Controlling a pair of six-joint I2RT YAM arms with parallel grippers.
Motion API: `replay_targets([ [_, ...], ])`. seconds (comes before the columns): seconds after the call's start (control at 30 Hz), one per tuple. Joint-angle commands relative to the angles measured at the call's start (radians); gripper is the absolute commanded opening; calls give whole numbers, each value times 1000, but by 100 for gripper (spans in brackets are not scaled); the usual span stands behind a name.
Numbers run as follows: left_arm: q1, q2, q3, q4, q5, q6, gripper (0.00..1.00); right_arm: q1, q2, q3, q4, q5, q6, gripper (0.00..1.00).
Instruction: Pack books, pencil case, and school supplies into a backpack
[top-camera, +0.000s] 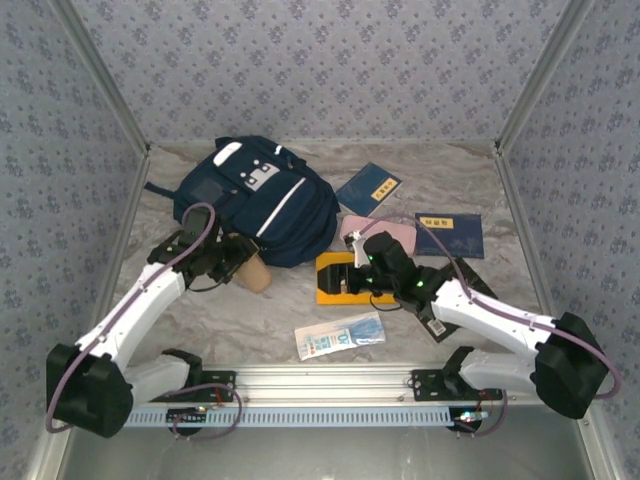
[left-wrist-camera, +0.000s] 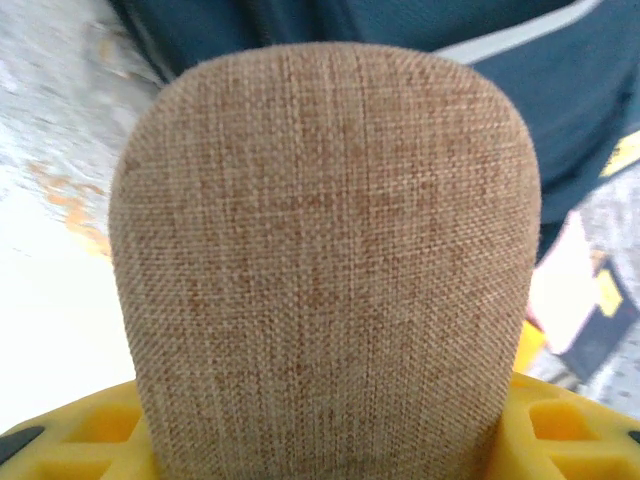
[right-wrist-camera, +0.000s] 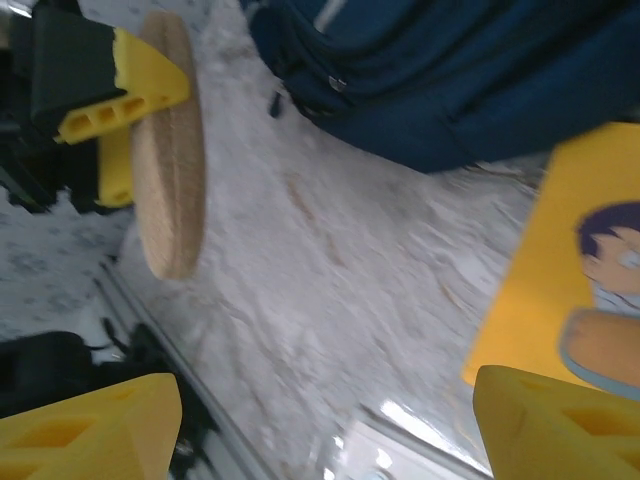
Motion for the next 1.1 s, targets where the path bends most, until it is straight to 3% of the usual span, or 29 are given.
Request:
replay_targets([
  [0.0,-33,-27,55,54,19,-160,50,14,63,8,255,-81,116,79],
  [0.13,-80,-33,83,69,6,-213,50,37,154,56,353,-118,155,83],
  [0.53,-144,-23,100,94,-10,-263,50,87,342,234,355,-183,152,81],
  [0.73,-148,-18,104,107,-10,-274,50,89,392,254,372,-209,182,68],
  [0.9,-152,-14,111,105,-10,-272,50,80,392,241,390,-198,199,48],
  [1.07,-161,4,128,91,-8,-236,63,68,374,228,395,-204,194,37],
])
